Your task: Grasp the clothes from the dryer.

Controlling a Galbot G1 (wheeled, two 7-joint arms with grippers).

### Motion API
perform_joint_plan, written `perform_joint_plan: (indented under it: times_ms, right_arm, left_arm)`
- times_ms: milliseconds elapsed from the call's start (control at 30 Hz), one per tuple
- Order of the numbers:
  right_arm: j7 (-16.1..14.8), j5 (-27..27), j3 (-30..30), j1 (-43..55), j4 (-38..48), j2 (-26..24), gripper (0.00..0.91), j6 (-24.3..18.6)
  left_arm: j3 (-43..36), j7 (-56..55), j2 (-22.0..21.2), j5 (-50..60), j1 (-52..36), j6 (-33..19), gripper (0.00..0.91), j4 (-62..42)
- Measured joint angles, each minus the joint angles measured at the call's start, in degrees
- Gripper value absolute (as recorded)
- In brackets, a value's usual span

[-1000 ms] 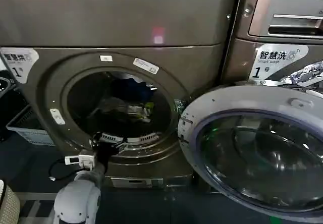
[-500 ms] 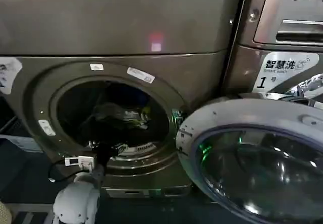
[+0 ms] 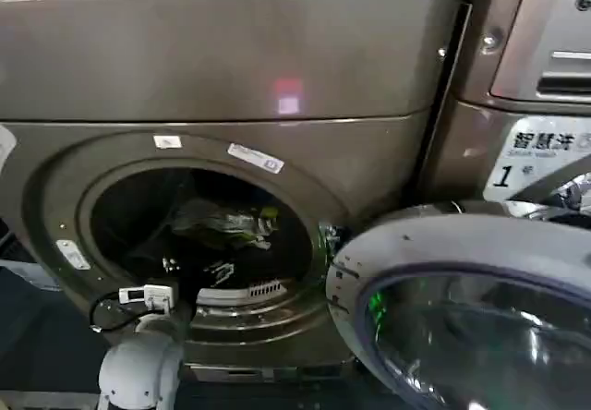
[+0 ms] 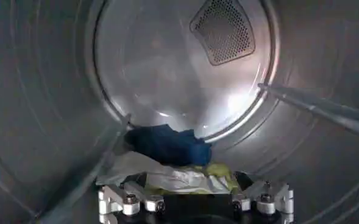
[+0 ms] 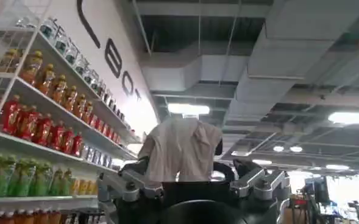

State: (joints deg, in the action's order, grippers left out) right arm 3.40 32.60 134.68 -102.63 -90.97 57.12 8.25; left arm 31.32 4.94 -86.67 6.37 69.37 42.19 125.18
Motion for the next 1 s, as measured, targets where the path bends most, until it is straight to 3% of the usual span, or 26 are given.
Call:
perform_joint_plan:
  times_ms: [433, 800, 1000]
  right_arm:
    - [-0.03, -0.48, -0.27, 0.0, 0.1, -0.09, 0.907, -0.56]
    - [-0.25, -0.56, -1.32, 0.28, -0.56, -0.2, 0.907, -0.53]
    - [-0.34, -0.59, -1.68, 0.29, -0.81, -0.09, 0.907, -0.53]
  left_arm:
    - [0.35, -0.57, -0.29, 3.93, -4.57, 0.0, 0.907, -5.03]
    - [1.79, 0.76, 0.41, 6.27, -16.75, -0.02, 0.907, -18.71]
    - [2.01, 1.36, 0.46, 6.77, -23.45, -5.18, 0.907, -27.7]
